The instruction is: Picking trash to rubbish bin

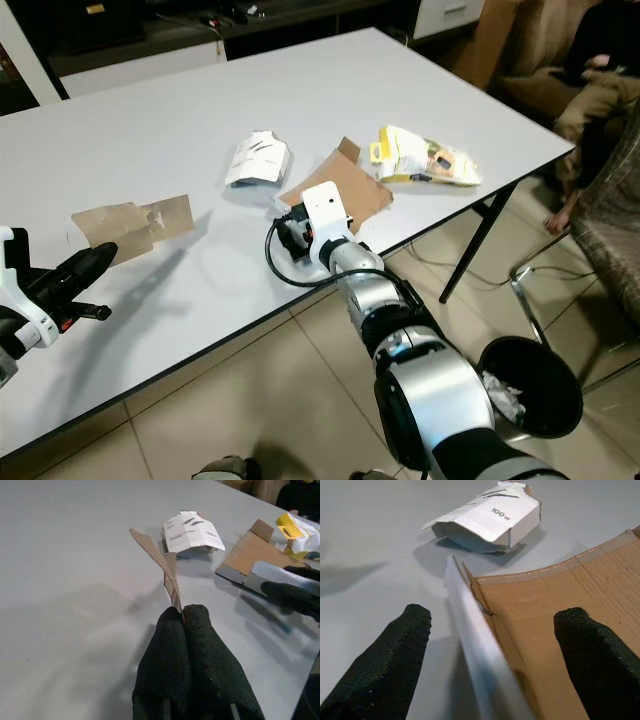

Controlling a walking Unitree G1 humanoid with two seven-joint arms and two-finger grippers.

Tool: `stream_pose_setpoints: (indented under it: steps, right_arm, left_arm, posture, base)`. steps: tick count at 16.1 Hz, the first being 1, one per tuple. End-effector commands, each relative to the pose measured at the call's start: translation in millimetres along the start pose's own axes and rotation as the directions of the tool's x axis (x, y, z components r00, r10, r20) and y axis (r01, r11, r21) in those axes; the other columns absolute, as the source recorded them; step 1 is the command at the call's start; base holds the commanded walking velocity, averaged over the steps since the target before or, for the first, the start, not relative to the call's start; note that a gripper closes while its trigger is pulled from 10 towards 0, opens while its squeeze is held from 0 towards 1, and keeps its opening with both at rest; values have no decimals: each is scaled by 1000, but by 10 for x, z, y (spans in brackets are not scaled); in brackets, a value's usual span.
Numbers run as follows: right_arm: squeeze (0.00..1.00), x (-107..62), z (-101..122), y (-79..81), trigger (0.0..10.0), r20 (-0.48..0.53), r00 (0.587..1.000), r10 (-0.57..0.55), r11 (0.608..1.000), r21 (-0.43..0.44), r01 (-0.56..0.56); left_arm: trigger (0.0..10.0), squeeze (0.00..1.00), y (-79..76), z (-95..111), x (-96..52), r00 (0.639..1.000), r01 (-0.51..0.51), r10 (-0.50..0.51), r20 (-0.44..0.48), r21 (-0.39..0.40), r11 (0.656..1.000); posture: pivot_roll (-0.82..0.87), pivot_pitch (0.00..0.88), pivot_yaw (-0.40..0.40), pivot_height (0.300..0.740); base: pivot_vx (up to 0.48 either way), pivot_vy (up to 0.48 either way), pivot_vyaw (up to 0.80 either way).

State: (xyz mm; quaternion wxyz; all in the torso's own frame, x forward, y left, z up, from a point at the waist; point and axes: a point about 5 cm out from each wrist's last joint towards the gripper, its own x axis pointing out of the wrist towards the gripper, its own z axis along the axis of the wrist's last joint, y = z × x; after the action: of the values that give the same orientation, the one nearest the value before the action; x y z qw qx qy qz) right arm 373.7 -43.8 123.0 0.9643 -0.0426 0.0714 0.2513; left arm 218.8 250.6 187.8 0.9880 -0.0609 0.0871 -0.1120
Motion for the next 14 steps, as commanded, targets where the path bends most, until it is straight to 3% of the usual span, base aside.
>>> stream_pose_setpoints:
  steps: [1,14]
  right_arm:
    - [0,11,26,-15,0,-1,1000,-16,1000,6,16]
    - [0,32,50,9,0,-4,1000,-30,999,23,30]
  left_arm:
    - [0,0,-14,17,-47,1000,3,-3,-11,7,1000]
    - [0,0,-8,58,-144,999,8,-8,-33,4,1000]
  posture:
    - [261,153,0,740]
    - [296,149,1,740]
  base:
    - [0,0,0]
    - [0,0,0]
